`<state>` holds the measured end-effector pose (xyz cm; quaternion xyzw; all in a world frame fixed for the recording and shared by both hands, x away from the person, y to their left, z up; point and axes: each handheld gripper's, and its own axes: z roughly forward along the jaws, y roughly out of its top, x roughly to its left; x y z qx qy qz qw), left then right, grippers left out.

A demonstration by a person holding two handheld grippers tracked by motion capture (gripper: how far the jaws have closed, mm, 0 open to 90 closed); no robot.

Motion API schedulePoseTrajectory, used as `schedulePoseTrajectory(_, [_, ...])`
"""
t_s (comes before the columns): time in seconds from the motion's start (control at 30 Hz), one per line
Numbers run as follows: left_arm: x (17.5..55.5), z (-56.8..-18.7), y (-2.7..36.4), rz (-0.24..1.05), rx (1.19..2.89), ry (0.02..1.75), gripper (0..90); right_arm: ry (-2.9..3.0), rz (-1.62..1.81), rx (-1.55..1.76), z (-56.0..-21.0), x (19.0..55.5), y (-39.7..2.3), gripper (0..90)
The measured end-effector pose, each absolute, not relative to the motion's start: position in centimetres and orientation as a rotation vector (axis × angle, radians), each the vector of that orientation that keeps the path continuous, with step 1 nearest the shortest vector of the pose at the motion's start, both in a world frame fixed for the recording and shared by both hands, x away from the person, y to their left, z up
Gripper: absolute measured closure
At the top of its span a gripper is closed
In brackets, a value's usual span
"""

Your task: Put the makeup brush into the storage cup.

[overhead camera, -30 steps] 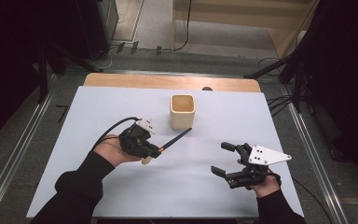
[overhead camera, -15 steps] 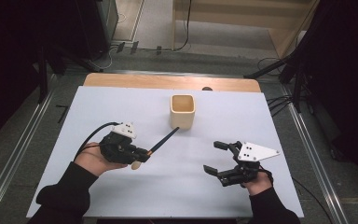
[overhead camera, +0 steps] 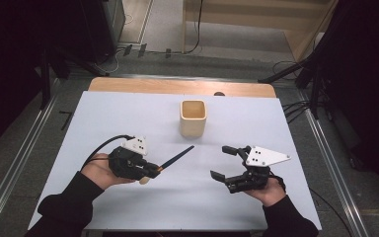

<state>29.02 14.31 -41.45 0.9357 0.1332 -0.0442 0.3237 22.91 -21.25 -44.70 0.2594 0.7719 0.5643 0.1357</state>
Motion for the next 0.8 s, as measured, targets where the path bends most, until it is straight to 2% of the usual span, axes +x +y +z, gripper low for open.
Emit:
schedulePoseTrajectory(0.23, [29.1, -41.0, 13.8, -0.143, 2.491, 0.263, 78.1, 2.29, 1.623, 0.665, -44.2, 23.8, -20.0, 14.5])
schedulePoseTrajectory(0.8, [29.6, -40.0, 11.9, -0.141, 2.71, 0.118, 78.0, 2.503, 1.578, 0.614, -43.9, 24.0, -17.7, 14.6])
